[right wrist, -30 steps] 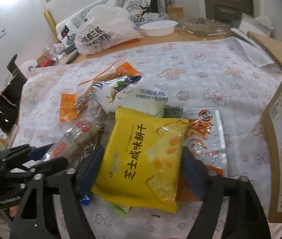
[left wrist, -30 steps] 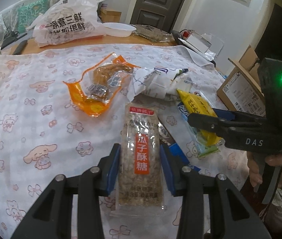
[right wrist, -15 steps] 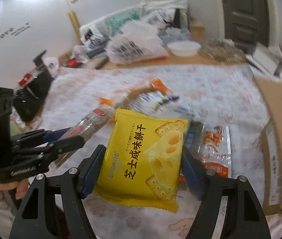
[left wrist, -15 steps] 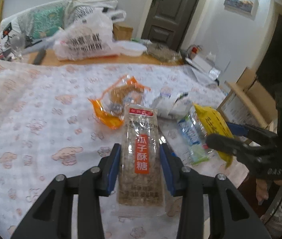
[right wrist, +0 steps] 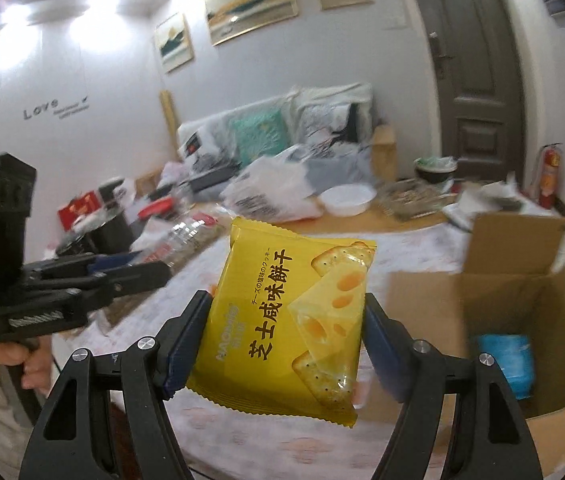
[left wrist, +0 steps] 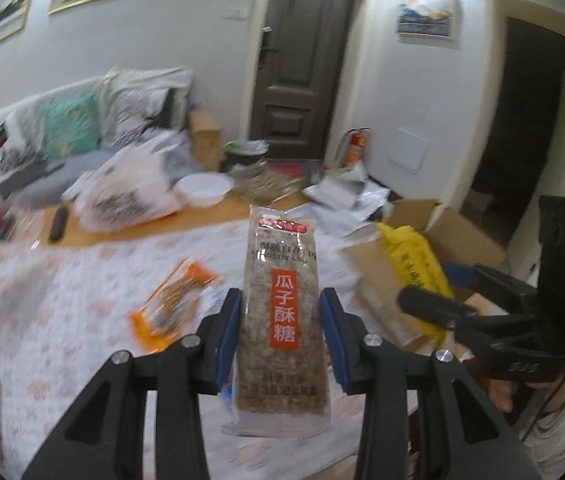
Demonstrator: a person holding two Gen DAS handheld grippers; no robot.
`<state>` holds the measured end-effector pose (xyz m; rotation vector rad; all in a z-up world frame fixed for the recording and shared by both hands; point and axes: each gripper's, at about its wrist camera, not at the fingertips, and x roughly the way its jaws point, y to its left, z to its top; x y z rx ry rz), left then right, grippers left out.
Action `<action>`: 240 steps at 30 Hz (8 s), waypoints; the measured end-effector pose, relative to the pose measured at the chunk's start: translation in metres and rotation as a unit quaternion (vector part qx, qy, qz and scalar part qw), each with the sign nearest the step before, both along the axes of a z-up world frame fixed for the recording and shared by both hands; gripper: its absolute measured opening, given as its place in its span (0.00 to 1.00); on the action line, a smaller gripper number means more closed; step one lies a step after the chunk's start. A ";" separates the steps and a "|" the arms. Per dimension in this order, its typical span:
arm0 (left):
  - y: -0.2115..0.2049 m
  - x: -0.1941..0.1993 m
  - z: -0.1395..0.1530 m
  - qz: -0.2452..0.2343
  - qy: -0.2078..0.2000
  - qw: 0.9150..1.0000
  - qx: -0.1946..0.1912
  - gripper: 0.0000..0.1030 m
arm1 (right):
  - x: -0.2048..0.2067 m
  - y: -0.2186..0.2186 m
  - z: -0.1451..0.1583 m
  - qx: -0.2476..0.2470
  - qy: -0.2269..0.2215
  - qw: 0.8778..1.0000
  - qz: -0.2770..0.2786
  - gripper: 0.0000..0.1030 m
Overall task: Organize snacks
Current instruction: 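Lift both held packs and carry them over the cardboard box, then open both grippers to drop the packs into the box, then move both grippers back over the remaining snacks, then close both grippers on the white-and-blue snack bag and lift it, then carry the white bag into the box and open both grippers, then move both grippers back over the chocolate bars on the table, then grasp the chocolate bar with the left gripper while the right grasps the green candy stick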
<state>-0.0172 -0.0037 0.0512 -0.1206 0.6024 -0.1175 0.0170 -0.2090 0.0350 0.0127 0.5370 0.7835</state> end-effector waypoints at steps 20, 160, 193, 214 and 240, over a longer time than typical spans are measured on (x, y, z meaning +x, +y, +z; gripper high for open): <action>-0.203 0.152 -0.023 -0.169 0.085 0.982 -0.003 0.35 | 0.084 -0.133 -0.043 -0.067 0.022 0.994 -0.080 0.68; -0.214 0.153 -0.034 -0.179 0.134 0.974 0.037 0.54 | 0.064 -0.145 -0.042 -0.045 0.032 0.996 -0.074 0.51; -0.109 0.102 0.001 -0.110 0.069 0.992 0.007 0.70 | 0.029 -0.086 -0.007 -0.060 -0.002 0.998 -0.031 0.56; 0.080 0.026 -0.117 0.024 0.118 0.991 -0.053 0.71 | -0.007 0.109 -0.098 -0.154 0.099 0.980 0.076 0.56; 0.052 0.046 -0.177 -0.029 0.160 0.986 0.033 0.19 | -0.003 0.118 -0.143 -0.229 0.080 0.964 0.113 0.27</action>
